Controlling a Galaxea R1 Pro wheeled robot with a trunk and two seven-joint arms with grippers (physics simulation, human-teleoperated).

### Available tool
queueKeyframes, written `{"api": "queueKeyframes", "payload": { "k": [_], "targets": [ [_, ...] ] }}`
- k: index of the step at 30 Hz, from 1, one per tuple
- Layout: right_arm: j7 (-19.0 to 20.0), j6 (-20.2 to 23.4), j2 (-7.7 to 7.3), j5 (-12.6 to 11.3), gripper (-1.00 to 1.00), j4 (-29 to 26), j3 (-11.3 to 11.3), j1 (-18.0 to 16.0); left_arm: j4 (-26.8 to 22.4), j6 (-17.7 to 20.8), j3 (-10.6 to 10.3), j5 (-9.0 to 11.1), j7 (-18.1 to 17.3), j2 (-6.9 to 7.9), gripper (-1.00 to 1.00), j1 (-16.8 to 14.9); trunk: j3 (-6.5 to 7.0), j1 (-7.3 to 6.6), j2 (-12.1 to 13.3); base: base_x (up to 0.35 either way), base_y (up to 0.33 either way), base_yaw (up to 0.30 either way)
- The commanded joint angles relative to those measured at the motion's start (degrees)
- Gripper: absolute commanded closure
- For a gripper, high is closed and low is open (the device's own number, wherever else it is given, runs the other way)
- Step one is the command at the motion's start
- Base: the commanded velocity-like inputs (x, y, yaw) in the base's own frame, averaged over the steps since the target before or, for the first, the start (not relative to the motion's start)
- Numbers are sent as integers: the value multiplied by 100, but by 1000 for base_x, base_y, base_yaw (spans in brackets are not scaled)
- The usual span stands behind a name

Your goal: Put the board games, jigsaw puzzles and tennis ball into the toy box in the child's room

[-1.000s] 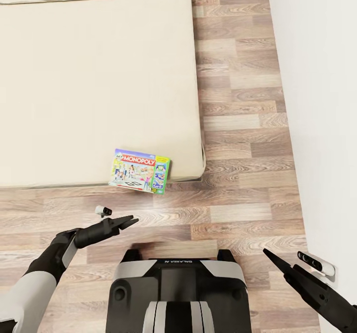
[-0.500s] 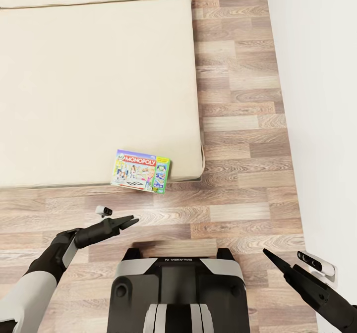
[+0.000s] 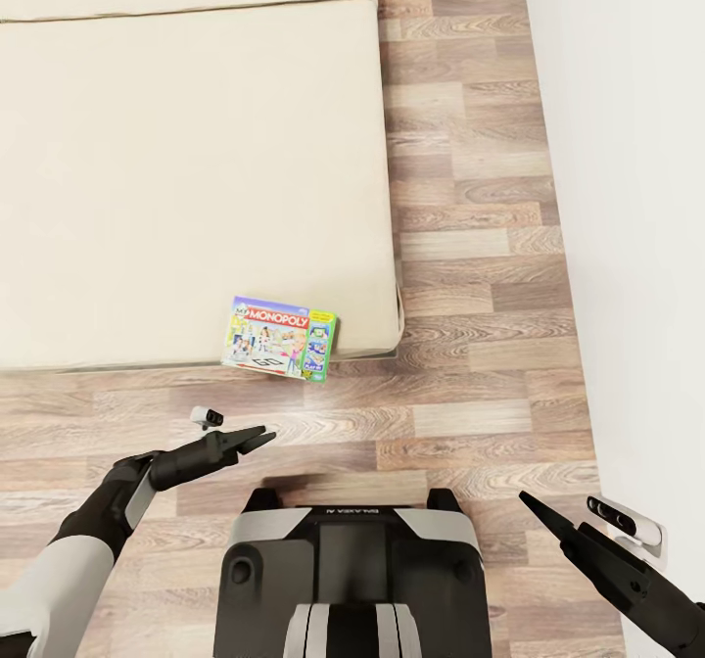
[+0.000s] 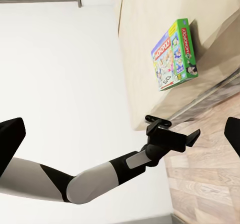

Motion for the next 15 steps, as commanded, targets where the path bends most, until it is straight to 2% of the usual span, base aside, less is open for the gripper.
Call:
{"api": "queueKeyframes", "payload": {
  "k": [1,15],
  "targets": [
    [2,60,-2,-21,-100,-3,2,1,0,60,0,-2,-21,-1,-100,0,-1,1,-2,0,0,0],
    [21,57,-2,-21,-100,-4,2,-2,-5,53,-32,-2,-21,-11,-100,0,-1,1,-2,0,0,0]
  ]
}}
